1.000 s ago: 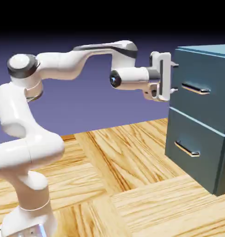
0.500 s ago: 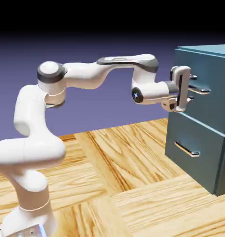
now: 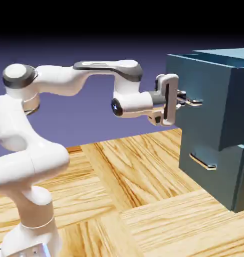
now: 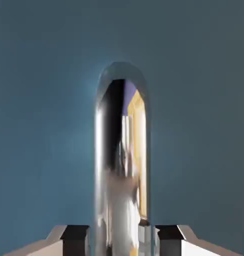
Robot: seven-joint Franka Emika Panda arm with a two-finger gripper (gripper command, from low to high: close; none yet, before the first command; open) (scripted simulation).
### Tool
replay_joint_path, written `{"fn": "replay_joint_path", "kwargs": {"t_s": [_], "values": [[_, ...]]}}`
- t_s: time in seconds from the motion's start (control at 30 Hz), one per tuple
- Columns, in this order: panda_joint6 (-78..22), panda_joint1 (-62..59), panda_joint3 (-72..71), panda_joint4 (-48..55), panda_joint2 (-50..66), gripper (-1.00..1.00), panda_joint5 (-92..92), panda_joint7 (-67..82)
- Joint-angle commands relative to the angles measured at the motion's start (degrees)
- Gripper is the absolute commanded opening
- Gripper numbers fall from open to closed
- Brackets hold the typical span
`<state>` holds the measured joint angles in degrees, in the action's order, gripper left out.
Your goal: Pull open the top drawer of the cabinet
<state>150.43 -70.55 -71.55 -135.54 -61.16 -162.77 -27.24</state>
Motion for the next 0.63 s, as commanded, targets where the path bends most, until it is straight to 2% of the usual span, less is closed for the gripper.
{"fn": "replay_joint_path", "kwargs": {"t_s": [0.0, 0.47, 0.5, 0.6], "values": [[0.1, 2.1, 1.2, -1.8, -0.5, -1.0, 0.4, -0.2], [7.1, 30.4, 14.9, -22.4, -10.9, -1.0, 7.3, -4.1], [7.1, 30.4, 14.9, -22.4, -10.9, 1.0, 7.3, -4.1], [9.4, 34.5, 16.4, -24.5, -12.5, 1.0, 8.6, -4.9]]}}
